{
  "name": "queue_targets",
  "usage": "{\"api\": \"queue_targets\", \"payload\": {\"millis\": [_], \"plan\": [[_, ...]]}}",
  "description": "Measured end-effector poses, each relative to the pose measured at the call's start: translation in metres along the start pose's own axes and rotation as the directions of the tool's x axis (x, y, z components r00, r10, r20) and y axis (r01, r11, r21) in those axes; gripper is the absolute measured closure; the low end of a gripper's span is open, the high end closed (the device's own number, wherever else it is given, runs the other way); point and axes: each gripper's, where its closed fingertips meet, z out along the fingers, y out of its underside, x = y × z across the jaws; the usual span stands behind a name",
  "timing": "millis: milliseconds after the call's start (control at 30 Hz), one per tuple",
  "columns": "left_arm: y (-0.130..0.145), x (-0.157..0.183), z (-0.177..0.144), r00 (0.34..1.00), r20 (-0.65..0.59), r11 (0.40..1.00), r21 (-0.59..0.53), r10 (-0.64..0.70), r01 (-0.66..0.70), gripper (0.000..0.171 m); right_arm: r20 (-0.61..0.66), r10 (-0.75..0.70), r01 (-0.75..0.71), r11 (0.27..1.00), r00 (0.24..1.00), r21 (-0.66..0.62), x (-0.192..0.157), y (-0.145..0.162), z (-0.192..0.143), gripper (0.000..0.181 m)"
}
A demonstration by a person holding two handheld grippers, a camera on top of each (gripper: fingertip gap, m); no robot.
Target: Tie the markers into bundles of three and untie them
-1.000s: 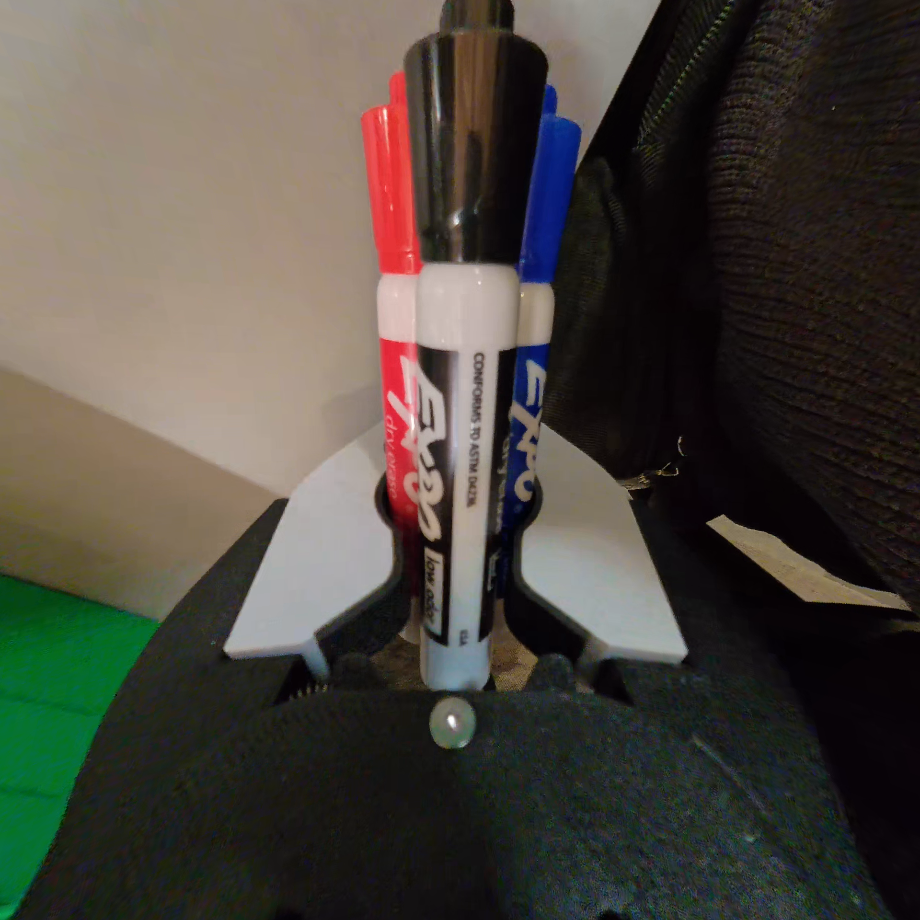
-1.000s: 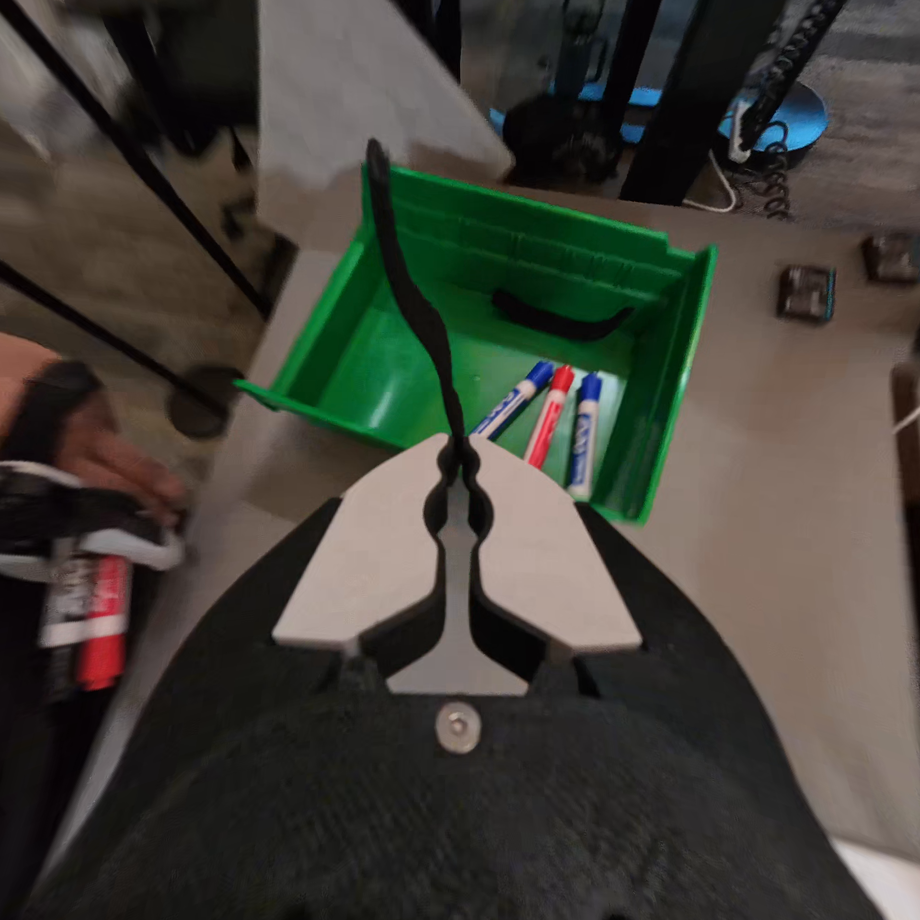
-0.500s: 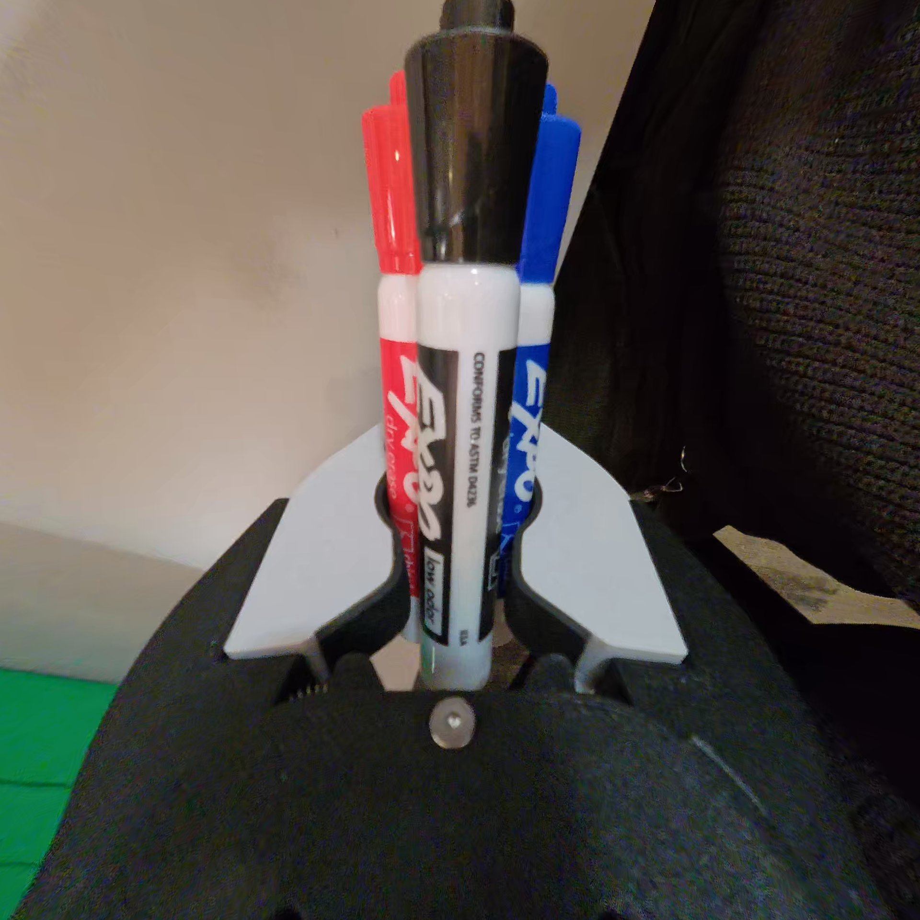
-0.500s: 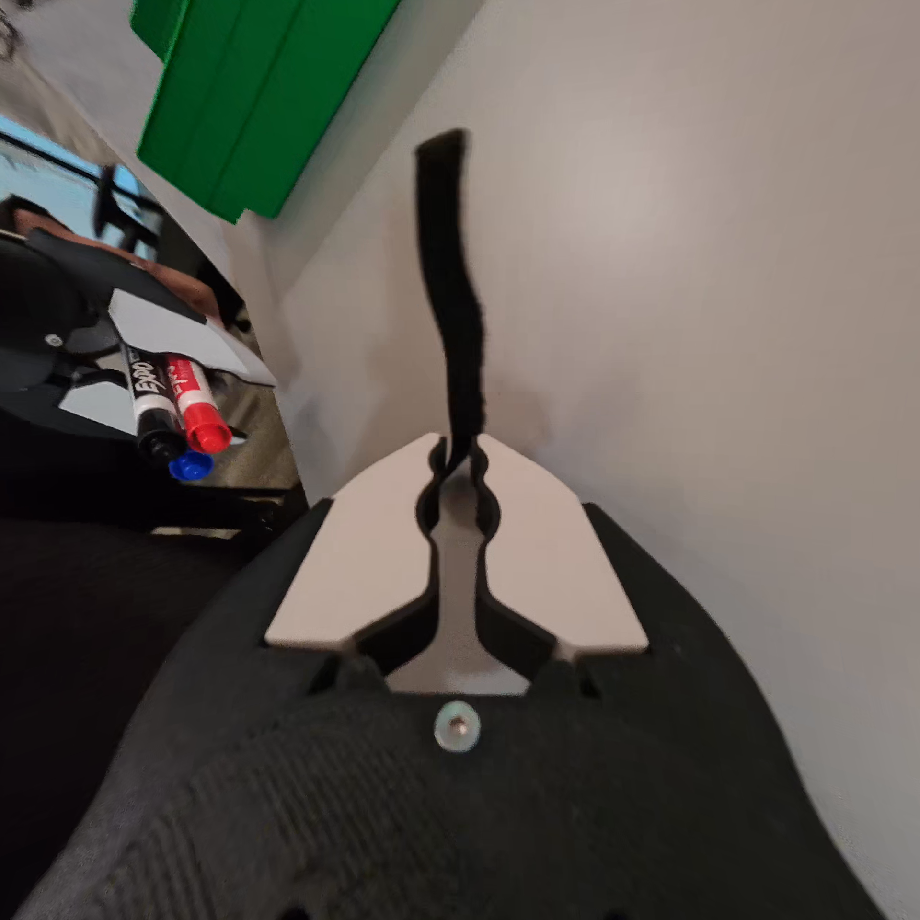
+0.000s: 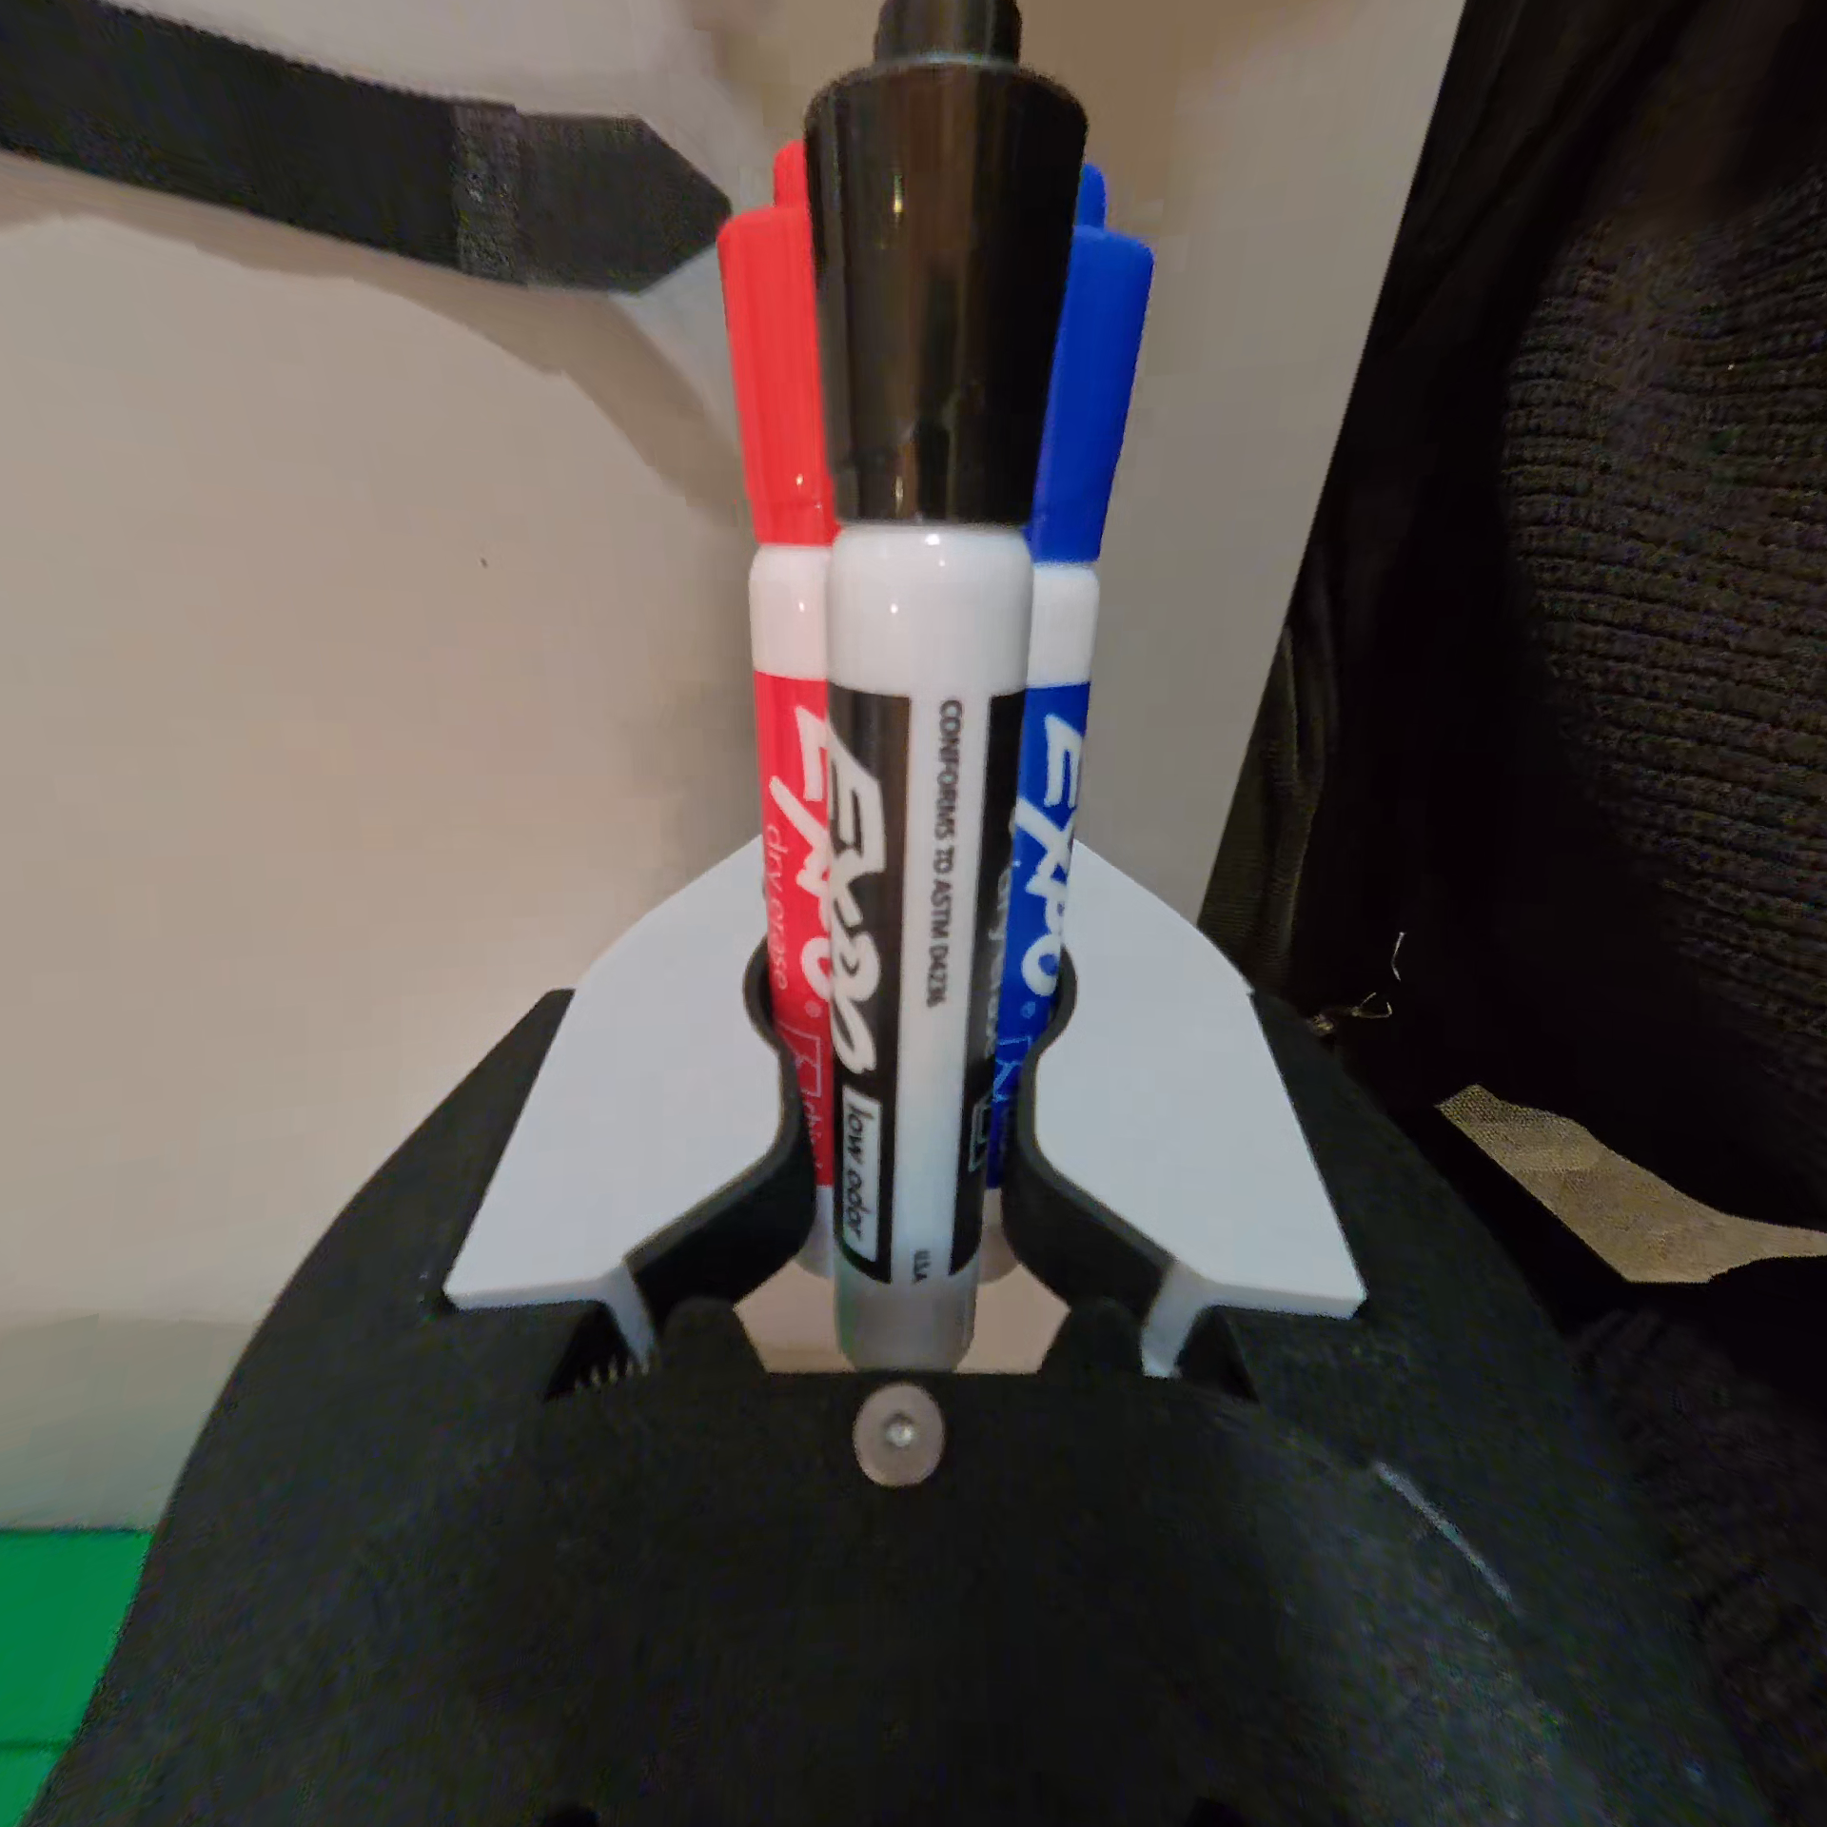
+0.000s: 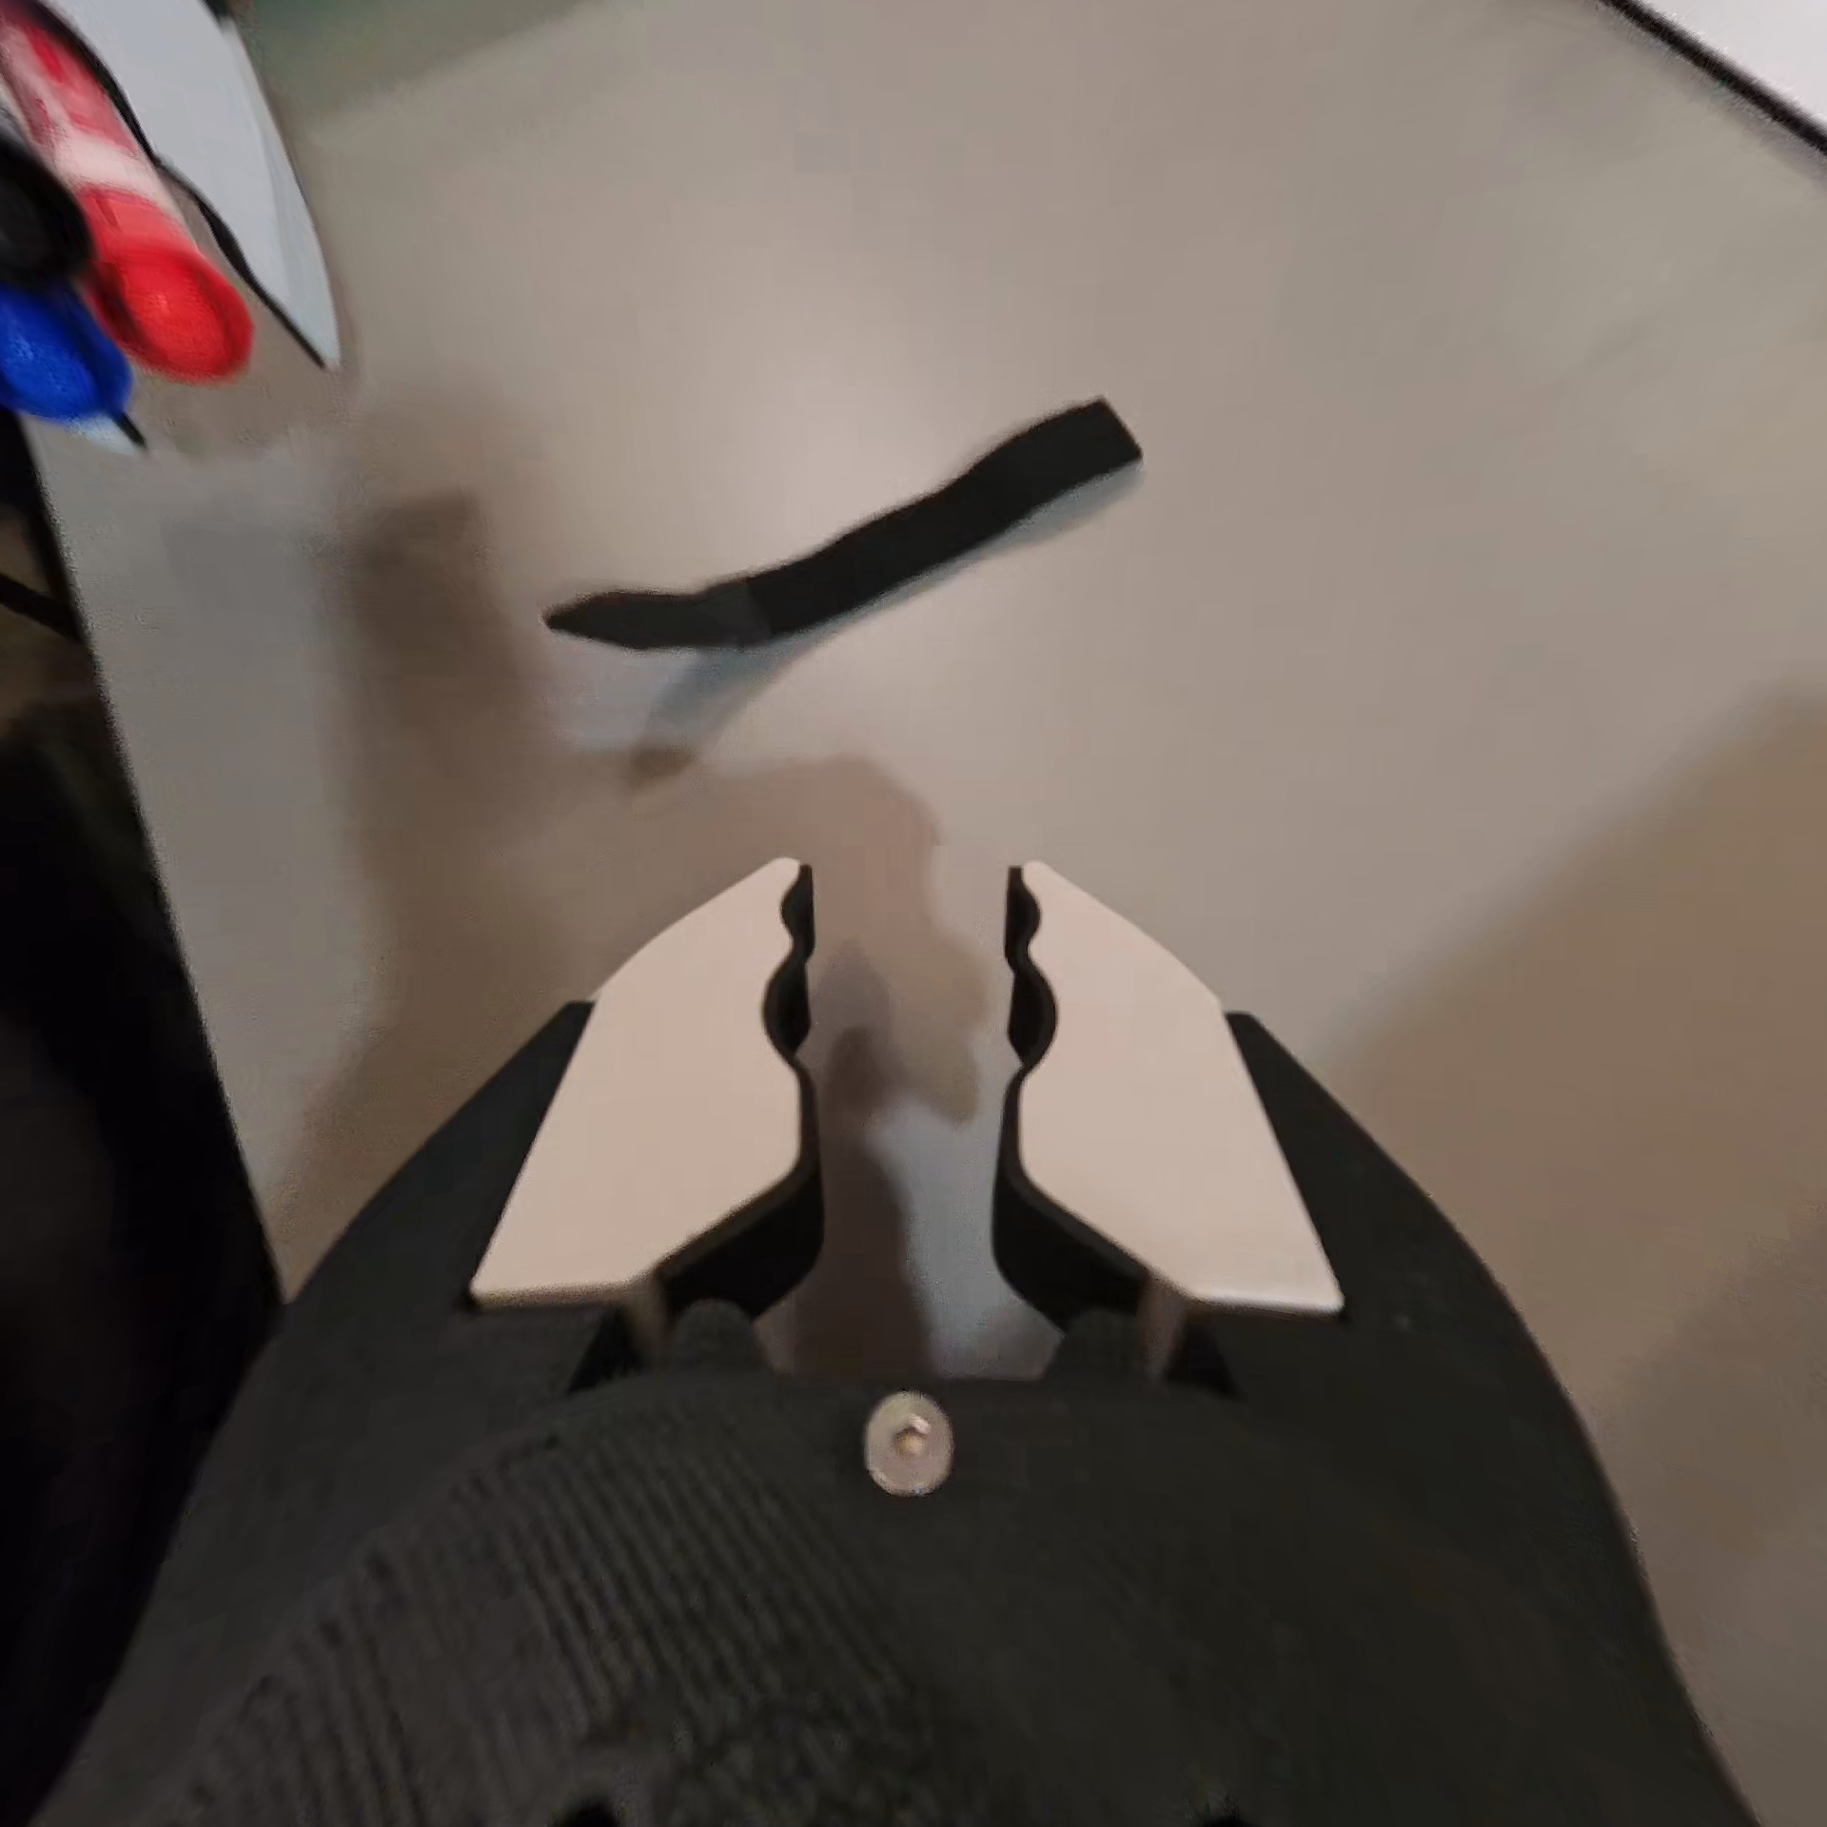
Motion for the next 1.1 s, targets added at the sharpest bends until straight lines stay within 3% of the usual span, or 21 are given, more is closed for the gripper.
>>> {"api": "queue_targets", "payload": {"millis": [267, 367, 633, 767, 933, 1100], "plan": [[-0.003, -0.017, 0.007, 1.000, -0.024, 1.000, -0.010, 0.003, -0.003, 0.123, 0.011, -0.065, 0.066, 0.997, 0.998, -0.040, -0.023, 0.000, 0.033, 0.125], [0.005, -0.017, 0.010, 0.999, -0.032, 1.000, -0.010, -0.019, 0.018, 0.123, -0.030, -0.142, 0.140, 0.988, 0.989, -0.071, -0.020, -0.006, 0.045, 0.111], [0.025, -0.014, 0.011, 0.996, -0.032, 0.997, -0.008, -0.081, 0.081, 0.124, 0.041, -0.167, 0.170, 0.982, 0.985, -0.081, -0.005, -0.034, 0.078, 0.097], [0.031, -0.011, 0.008, 0.994, -0.026, 0.995, 0.001, -0.103, 0.104, 0.124, 0.077, -0.201, 0.206, 0.976, 0.977, -0.068, -0.006, -0.046, 0.089, 0.119], [0.039, -0.007, 0.006, 0.991, -0.020, 0.992, 0.011, -0.129, 0.129, 0.123, 0.038, -0.248, 0.251, 0.962, 0.968, -0.106, -0.007, -0.042, 0.082, 0.112], [0.046, -0.007, 0.003, 0.988, -0.018, 0.988, 0.022, -0.152, 0.152, 0.124, 0.077, -0.472, 0.474, 0.881, 0.878, -0.010, -0.050, -0.049, 0.069, 0.117]]}}
